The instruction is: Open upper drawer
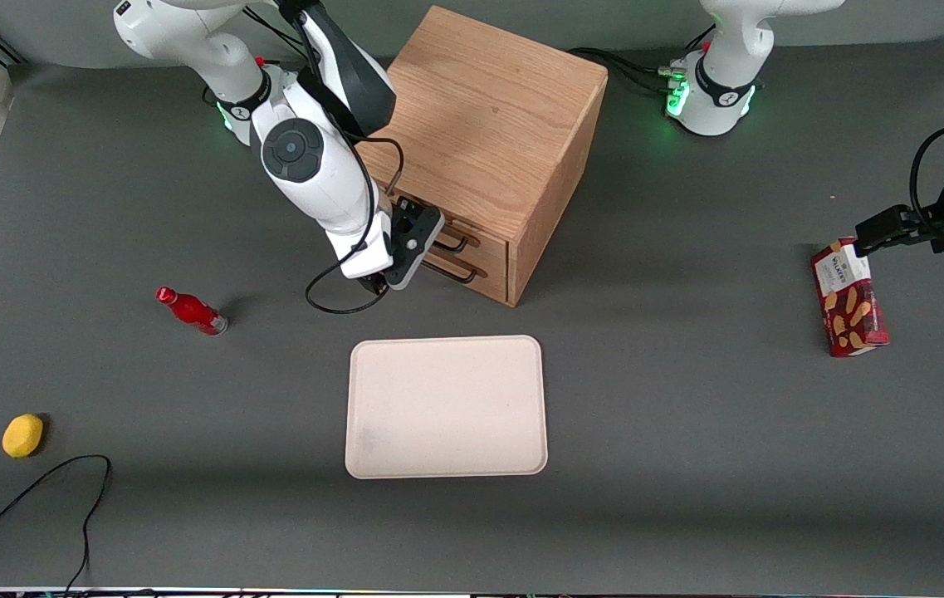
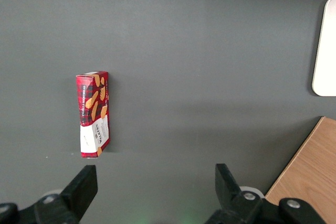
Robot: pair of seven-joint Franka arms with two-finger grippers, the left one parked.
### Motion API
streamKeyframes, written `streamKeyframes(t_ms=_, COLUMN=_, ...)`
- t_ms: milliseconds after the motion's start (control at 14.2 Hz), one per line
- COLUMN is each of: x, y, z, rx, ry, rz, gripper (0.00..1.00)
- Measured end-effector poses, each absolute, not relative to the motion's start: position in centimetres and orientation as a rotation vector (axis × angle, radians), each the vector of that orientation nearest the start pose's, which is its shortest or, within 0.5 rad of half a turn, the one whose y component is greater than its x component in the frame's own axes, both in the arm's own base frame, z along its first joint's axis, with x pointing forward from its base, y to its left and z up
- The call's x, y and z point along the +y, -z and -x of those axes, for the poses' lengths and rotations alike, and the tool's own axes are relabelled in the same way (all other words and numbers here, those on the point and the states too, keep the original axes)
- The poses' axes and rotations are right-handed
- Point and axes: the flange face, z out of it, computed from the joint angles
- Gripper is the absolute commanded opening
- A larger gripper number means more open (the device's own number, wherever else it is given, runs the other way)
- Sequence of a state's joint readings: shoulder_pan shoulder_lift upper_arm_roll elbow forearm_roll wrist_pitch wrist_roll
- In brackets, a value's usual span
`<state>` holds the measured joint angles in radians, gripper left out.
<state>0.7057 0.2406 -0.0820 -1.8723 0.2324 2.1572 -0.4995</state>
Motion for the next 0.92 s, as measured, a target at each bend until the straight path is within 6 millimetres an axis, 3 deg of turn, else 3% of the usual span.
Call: streamKeyframes(t_ms=915, x=36.2, y=-39.1, z=-50.8, rx=-1.49, ry=0.096, rz=2.564, gripper=1.0)
